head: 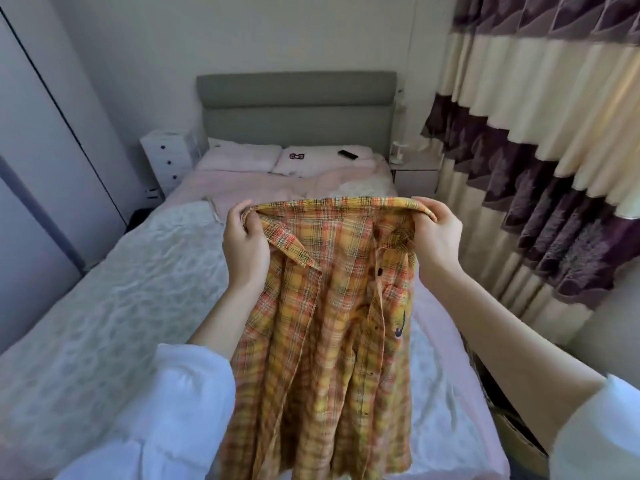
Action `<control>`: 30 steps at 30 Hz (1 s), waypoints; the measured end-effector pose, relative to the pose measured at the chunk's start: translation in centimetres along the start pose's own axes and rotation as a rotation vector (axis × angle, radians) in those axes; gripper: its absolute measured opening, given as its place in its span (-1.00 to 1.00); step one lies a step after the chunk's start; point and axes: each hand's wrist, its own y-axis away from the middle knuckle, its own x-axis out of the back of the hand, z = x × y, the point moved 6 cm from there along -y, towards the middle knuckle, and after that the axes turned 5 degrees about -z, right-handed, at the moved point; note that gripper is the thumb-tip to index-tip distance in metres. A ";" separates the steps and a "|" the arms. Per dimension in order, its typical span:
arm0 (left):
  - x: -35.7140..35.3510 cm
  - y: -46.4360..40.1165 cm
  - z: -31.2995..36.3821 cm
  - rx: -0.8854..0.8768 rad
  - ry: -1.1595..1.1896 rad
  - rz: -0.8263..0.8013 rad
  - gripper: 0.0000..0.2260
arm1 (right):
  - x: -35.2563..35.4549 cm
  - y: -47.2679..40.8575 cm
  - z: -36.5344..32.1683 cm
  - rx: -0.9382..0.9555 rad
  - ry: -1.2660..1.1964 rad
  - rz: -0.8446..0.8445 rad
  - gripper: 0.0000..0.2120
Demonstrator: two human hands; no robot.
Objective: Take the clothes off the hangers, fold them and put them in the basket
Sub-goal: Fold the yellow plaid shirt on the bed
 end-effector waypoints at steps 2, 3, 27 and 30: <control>-1.3 -3.7 -0.5 -0.008 -0.030 0.006 -0.75 | -2.3 -4.0 0.4 0.002 0.018 0.013 -0.75; -1.9 -5.5 -1.0 -0.012 -0.045 0.008 -0.75 | -3.4 -5.7 0.7 0.000 0.029 0.017 -0.76; -23.3 -28.9 -35.3 0.625 -0.192 -0.761 -0.50 | -21.2 -29.1 31.5 -0.576 0.302 -0.279 -0.57; -23.7 -24.0 -40.4 0.744 -0.265 -0.839 -0.60 | -17.3 -26.5 37.3 -0.669 0.520 -0.224 -0.62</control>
